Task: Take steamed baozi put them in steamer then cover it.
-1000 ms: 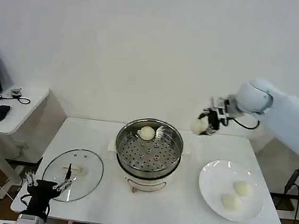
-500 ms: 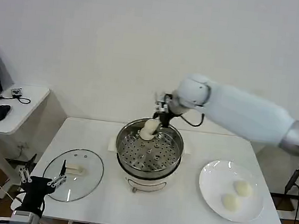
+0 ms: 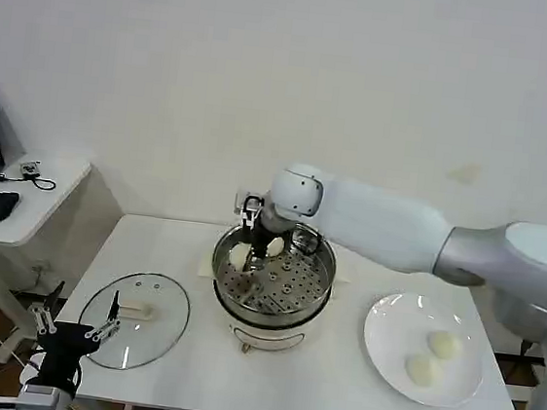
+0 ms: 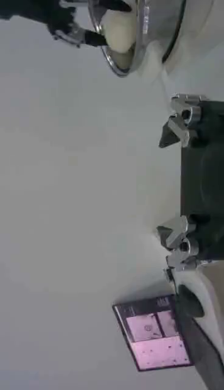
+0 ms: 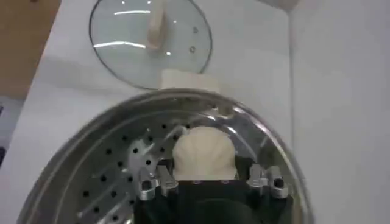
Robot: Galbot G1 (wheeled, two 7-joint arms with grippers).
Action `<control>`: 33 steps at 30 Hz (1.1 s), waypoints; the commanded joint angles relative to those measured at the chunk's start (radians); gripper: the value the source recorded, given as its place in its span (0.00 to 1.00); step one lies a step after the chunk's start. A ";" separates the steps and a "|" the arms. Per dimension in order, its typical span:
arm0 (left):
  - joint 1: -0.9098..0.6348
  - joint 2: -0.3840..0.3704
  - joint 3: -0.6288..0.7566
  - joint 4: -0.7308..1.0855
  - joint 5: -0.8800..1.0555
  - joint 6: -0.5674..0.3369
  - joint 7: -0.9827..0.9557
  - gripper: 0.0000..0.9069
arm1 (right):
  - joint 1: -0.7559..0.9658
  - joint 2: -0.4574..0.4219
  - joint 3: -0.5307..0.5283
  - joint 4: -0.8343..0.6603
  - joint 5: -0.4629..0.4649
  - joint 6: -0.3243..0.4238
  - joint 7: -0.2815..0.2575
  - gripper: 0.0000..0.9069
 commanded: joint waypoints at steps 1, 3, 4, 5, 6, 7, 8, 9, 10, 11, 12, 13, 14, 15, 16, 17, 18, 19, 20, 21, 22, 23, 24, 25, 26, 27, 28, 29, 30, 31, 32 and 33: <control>-0.001 0.001 -0.002 0.005 0.000 0.000 0.000 1.00 | -0.036 0.048 0.012 -0.075 -0.009 -0.013 0.008 0.76; -0.001 0.000 -0.002 0.008 0.000 -0.001 0.000 1.00 | -0.039 0.052 0.018 -0.083 -0.013 -0.010 0.008 0.76; -0.001 0.000 -0.001 0.009 0.000 -0.001 0.000 1.00 | -0.038 0.054 0.019 -0.084 -0.013 -0.011 0.006 0.76; 0.000 -0.001 -0.001 0.011 0.000 -0.002 0.000 1.00 | -0.038 0.055 0.020 -0.084 -0.016 -0.011 0.003 0.77; 0.001 -0.001 0.000 0.012 0.000 -0.002 -0.001 1.00 | -0.038 0.055 0.020 -0.084 -0.020 -0.011 0.002 0.86; 0.002 -0.001 0.001 0.012 0.000 -0.002 -0.001 1.00 | -0.037 0.055 0.019 -0.082 -0.020 -0.013 0.002 1.00; 0.003 -0.001 0.001 0.011 0.001 -0.002 -0.001 1.00 | -0.036 0.054 0.017 -0.081 -0.025 -0.015 -0.002 1.00; 0.003 -0.001 0.002 0.010 0.001 -0.002 0.000 1.00 | -0.034 0.052 0.014 -0.079 -0.032 -0.015 -0.005 1.00; 0.003 -0.001 0.002 0.010 0.000 -0.002 0.000 1.00 | -0.032 0.050 0.012 -0.077 -0.037 -0.013 -0.006 1.00; 0.003 -0.002 0.002 0.009 0.000 -0.002 0.000 1.00 | -0.029 0.047 0.011 -0.073 -0.041 -0.013 -0.009 1.00; 0.003 -0.002 0.002 0.007 0.000 -0.002 0.000 1.00 | -0.028 0.044 0.010 -0.069 -0.045 -0.011 -0.012 1.00; 0.003 -0.001 0.002 0.006 0.000 -0.002 0.000 1.00 | -0.019 0.036 0.009 -0.058 -0.053 -0.007 -0.017 1.00; 0.004 -0.001 0.003 0.005 0.000 -0.002 0.000 1.00 | -0.008 0.028 0.008 -0.046 -0.050 -0.008 -0.017 1.00; 0.004 -0.001 0.004 0.004 0.000 -0.002 0.000 1.00 | -0.002 0.019 0.007 -0.029 -0.047 -0.007 -0.018 1.00; 0.004 -0.001 0.004 0.004 0.000 -0.002 0.000 1.00 | 0.016 0.002 0.006 -0.015 -0.046 -0.004 -0.020 1.00; 0.004 -0.002 0.005 0.003 0.000 -0.002 0.000 1.00 | 0.037 -0.013 0.005 0.009 -0.043 -0.003 -0.022 1.00; 0.003 -0.002 0.007 0.003 0.000 -0.002 0.000 1.00 | 0.049 -0.024 0.003 0.026 -0.042 -0.002 -0.024 1.00; 0.003 -0.003 0.009 0.003 0.000 -0.001 0.000 1.00 | 0.090 -0.058 -0.003 0.059 -0.041 0.005 -0.037 1.00; 0.003 -0.003 0.010 0.002 0.000 -0.001 0.000 1.00 | 0.114 -0.077 -0.007 0.075 -0.038 0.009 -0.042 1.00; 0.002 -0.002 0.012 0.001 0.000 -0.001 0.001 1.00 | 0.151 -0.115 -0.013 0.116 -0.039 0.017 -0.056 1.00; 0.002 -0.002 0.013 -0.001 -0.001 0.000 0.001 1.00 | 0.169 -0.140 -0.016 0.132 -0.041 0.021 -0.061 1.00; 0.002 -0.002 0.013 -0.001 -0.002 0.000 0.002 1.00 | 0.193 -0.187 -0.019 0.176 -0.036 0.022 -0.070 1.00; 0.003 -0.002 0.018 -0.005 -0.004 0.000 0.001 1.00 | 0.201 -0.208 -0.019 0.200 -0.035 0.024 -0.075 1.00; 0.005 -0.004 0.020 -0.008 -0.004 0.000 0.001 1.00 | 0.219 -0.284 -0.019 0.244 -0.049 0.035 -0.087 1.00; 0.006 -0.005 0.024 -0.010 -0.004 0.000 0.001 1.00 | 0.223 -0.320 -0.018 0.266 -0.067 0.043 -0.097 1.00; 0.009 -0.005 0.028 -0.013 -0.003 0.000 0.001 1.00 | 0.229 -0.362 -0.016 0.286 -0.081 0.054 -0.108 1.00; 0.012 -0.004 0.032 -0.017 -0.003 0.000 0.001 1.00 | 0.237 -0.423 -0.016 0.327 -0.107 0.070 -0.126 1.00; 0.014 -0.003 0.035 -0.019 -0.003 0.000 0.001 1.00 | 0.239 -0.443 -0.016 0.346 -0.123 0.085 -0.136 1.00; 0.013 -0.002 0.037 -0.020 -0.003 0.001 0.001 1.00 | 0.242 -0.487 -0.013 0.369 -0.144 0.099 -0.150 1.00; 0.013 -0.001 0.037 -0.020 -0.002 0.002 0.002 1.00 | 0.245 -0.525 -0.011 0.396 -0.165 0.111 -0.165 1.00; 0.012 0.002 0.036 -0.020 -0.002 0.003 0.002 1.00 | 0.244 -0.591 -0.001 0.426 -0.190 0.142 -0.190 1.00; 0.012 0.006 0.035 -0.019 -0.003 0.003 0.002 1.00 | 0.243 -0.615 0.001 0.439 -0.207 0.153 -0.198 1.00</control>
